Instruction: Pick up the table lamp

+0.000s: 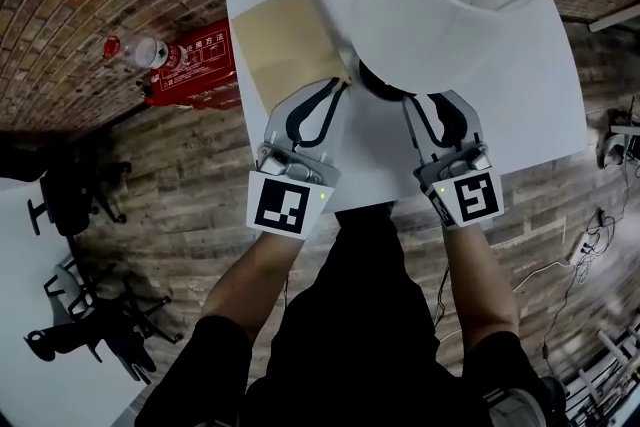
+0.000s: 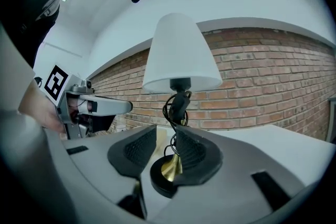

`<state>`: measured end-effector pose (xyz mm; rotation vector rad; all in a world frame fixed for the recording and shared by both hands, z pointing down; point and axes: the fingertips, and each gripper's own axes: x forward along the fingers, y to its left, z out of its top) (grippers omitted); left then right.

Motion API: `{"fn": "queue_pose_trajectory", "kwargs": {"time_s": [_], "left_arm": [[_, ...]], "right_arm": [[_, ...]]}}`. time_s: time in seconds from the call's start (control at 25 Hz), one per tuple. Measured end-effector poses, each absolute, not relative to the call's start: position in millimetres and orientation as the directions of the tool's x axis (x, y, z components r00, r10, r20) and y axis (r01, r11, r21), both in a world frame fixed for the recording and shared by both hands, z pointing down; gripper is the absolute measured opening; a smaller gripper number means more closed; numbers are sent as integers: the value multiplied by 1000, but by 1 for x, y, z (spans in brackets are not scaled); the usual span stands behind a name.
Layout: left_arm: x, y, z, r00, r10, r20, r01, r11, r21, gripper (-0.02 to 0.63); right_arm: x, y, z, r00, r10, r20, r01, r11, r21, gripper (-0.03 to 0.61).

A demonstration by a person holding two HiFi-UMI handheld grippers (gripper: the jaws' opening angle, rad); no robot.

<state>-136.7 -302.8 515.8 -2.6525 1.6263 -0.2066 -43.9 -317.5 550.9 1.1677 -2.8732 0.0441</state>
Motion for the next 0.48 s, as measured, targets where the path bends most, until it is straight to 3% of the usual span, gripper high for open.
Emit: {"fn": "queue_pose_trajectory", "kwargs": {"time_s": [0.48], "left_arm": [[-139, -352, 528, 433, -899, 59, -886, -437, -154, 35]], "right_arm": [[-62, -376, 558, -643, -766, -17, -766, 642, 26, 223]]}}
